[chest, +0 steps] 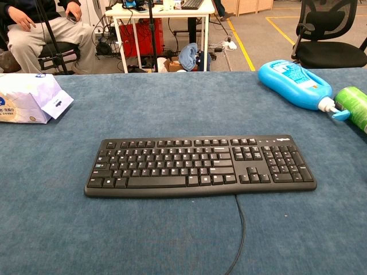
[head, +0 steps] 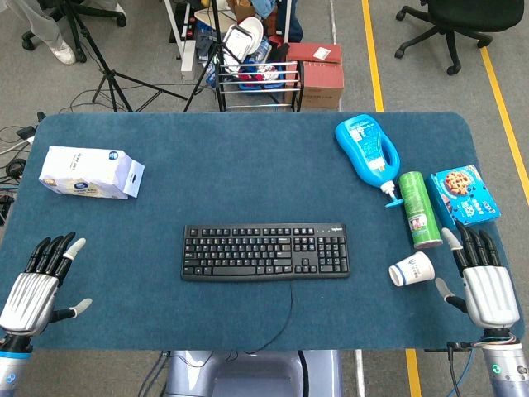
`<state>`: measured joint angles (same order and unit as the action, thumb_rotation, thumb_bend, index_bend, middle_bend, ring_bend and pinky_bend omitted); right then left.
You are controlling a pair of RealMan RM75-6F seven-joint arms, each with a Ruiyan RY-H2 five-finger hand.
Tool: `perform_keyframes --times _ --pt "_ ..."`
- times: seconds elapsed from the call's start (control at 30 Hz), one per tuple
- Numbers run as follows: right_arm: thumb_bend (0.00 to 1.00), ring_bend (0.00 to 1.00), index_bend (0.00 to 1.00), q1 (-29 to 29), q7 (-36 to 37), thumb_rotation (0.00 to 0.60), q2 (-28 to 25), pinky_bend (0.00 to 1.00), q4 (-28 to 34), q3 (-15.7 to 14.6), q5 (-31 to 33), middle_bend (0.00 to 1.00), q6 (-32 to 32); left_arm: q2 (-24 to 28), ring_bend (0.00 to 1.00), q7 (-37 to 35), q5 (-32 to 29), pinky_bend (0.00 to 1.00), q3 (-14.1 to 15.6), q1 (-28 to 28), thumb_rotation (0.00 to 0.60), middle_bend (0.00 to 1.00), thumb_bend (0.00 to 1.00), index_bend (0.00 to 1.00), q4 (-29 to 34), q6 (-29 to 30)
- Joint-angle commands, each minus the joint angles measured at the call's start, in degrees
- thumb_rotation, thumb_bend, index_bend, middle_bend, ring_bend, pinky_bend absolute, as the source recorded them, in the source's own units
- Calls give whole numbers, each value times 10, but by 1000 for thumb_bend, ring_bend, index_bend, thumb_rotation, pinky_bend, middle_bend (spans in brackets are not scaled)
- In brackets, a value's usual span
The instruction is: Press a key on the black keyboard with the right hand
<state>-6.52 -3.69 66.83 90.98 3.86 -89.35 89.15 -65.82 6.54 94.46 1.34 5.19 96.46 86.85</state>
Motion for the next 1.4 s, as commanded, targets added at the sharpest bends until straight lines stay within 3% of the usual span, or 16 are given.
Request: perform_keyframes --times 0.03,0.9,0.97,1.13,1.23,1.4 --pt "311 0 0 0 1 600 0 26 0 0 0 0 -1 0 0 0 0 0 0 0 600 0 0 0 0 0" --pt "314 0 0 2 -21 600 -17 26 39 -8 -22 9 -6 5 0 -5 7 0 1 -3 600 0 0 0 5 9" --pt "327 28 0 1 -26 600 -17 58 43 -8 -24 91 -7 6 0 -5 7 0 1 -3 600 0 0 0 6 10" --pt "379 396 17 -10 -50 600 -22 352 59 -8 -33 476 -23 7 0 -6 12 0 1 -4 600 0 0 0 8 14" --pt "431 571 68 -21 -63 600 -25 439 68 -7 -34 643 -41 7 0 -5 14 0 2 -5 600 0 0 0 9 15" --pt "569 686 148 -44 -92 600 -28 482 92 -14 -34 760 -92 8 0 -5 17 0 3 -6 600 0 0 0 10 18"
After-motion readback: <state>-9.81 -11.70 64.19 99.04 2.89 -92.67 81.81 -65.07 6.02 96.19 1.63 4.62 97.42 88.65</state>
